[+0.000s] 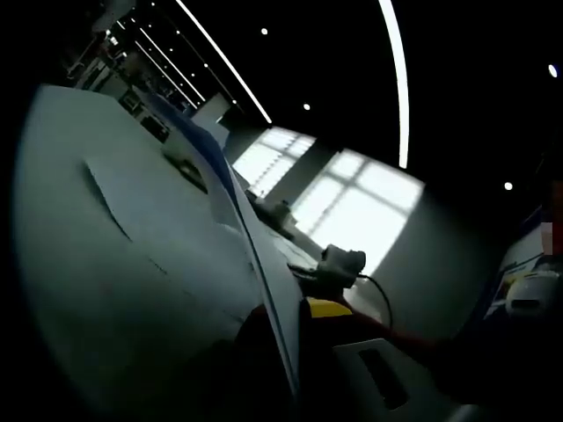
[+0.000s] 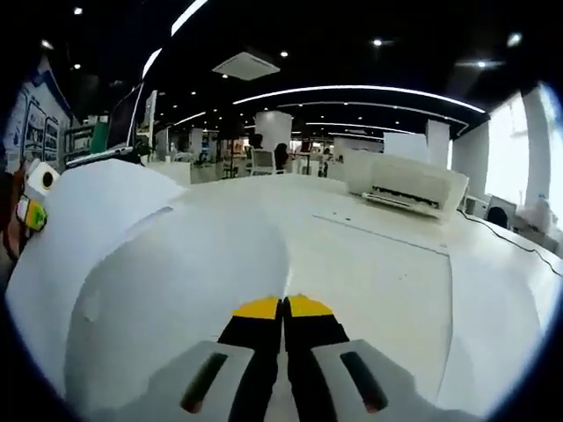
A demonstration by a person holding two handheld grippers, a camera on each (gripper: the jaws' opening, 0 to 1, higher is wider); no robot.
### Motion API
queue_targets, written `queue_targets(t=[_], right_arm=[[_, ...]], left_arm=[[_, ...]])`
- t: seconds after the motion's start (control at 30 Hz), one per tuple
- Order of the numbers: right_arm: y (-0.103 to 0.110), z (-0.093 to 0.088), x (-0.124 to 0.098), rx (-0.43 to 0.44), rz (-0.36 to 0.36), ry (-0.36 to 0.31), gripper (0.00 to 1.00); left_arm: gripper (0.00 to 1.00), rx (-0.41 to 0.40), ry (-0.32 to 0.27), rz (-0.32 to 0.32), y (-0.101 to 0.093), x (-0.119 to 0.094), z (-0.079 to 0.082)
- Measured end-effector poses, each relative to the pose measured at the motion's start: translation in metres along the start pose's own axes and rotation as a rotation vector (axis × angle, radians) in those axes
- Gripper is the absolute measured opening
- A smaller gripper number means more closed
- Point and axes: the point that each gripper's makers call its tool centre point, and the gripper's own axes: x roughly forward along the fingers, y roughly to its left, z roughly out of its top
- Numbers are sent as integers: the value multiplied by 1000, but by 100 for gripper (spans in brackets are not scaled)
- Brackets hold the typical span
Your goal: Organize the stack of printing papers by aligning and flattening the scattered papers on the table
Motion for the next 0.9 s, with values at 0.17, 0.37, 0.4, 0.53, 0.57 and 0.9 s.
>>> queue_targets(t=[0.17,0.37,0.4,0.53,0.57,0.9], right_arm=[[-2,13,-11,129,22,-71,0],[-10,23,-17,256,66,-115,0],[-10,25,-19,279,79,-125,0],[-10,32,-29,309,89,-162,0],[-10,34,-30,311,90,-170,0],[-13,70,-51,289,96,-286,0]], left_arm=[[7,-1,-2,0,0,0,0],[7,-5,-4,2,3,-1,2],[7,-6,-5,2,4,-2,3],[7,-8,-6,4,4,-2,3],[7,-9,-6,5,4,-2,3],[8,-14,-6,12,7,-2,4]])
